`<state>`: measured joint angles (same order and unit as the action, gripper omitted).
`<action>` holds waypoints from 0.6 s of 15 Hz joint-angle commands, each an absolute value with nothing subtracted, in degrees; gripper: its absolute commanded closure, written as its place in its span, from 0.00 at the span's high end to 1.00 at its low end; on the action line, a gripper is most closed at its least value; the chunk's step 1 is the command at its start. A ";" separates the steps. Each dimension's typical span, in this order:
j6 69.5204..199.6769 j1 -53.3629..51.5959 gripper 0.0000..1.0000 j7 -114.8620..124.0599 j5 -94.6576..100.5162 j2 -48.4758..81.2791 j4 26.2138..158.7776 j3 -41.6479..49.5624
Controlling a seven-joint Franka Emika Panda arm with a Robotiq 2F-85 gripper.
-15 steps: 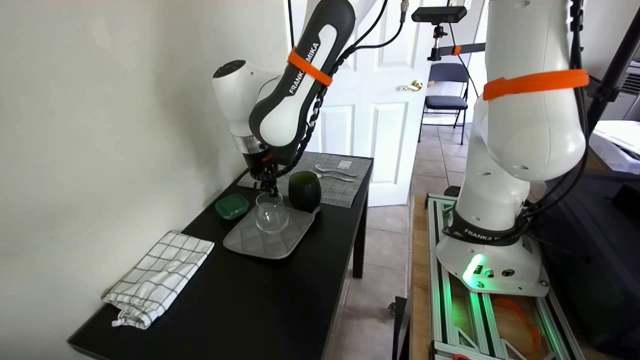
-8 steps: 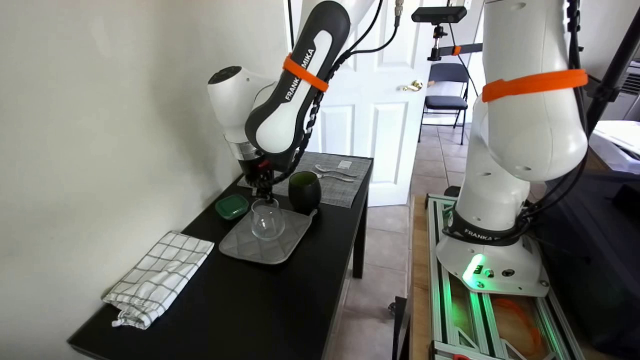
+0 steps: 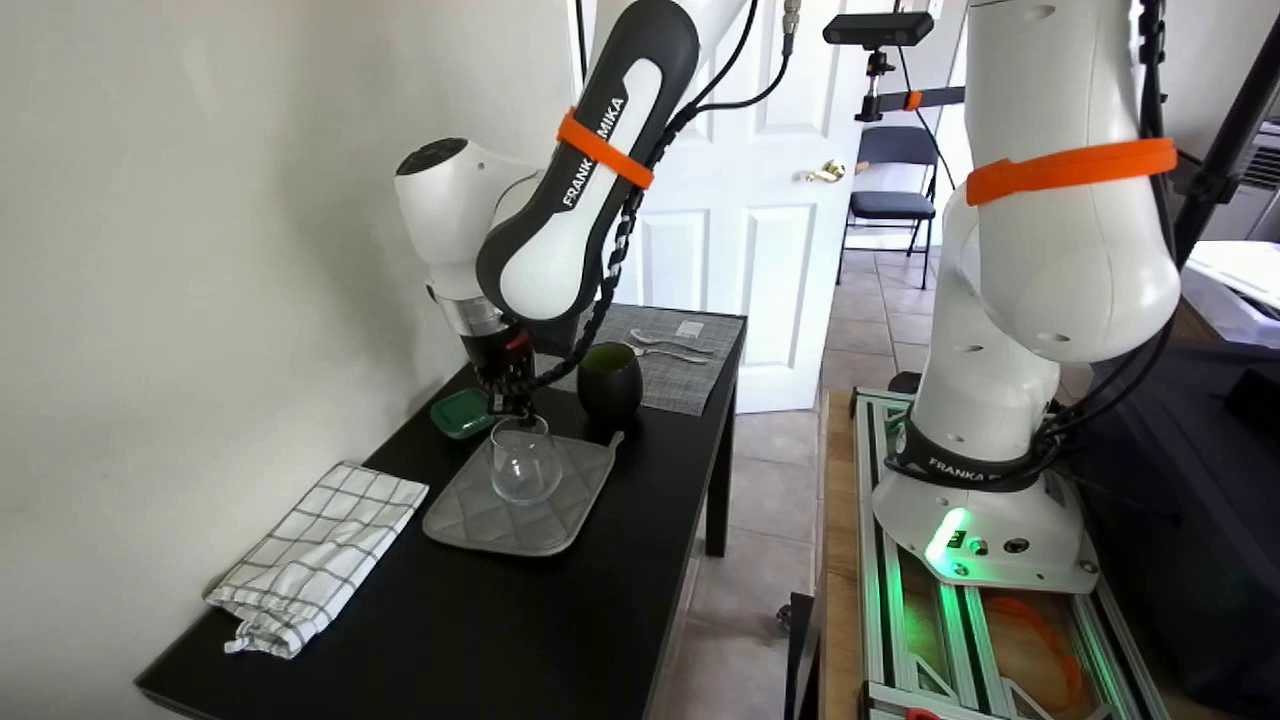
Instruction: Remove the mat from the top of the black cup, then put the glass cup on the mat
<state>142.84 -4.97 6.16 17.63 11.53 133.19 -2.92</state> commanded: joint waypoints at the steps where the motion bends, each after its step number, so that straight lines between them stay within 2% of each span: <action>1: 142.49 -5.90 0.30 5.43 16.81 13.47 132.56 -3.09; 9: 139.08 -7.16 0.88 6.36 17.18 5.02 132.42 -3.73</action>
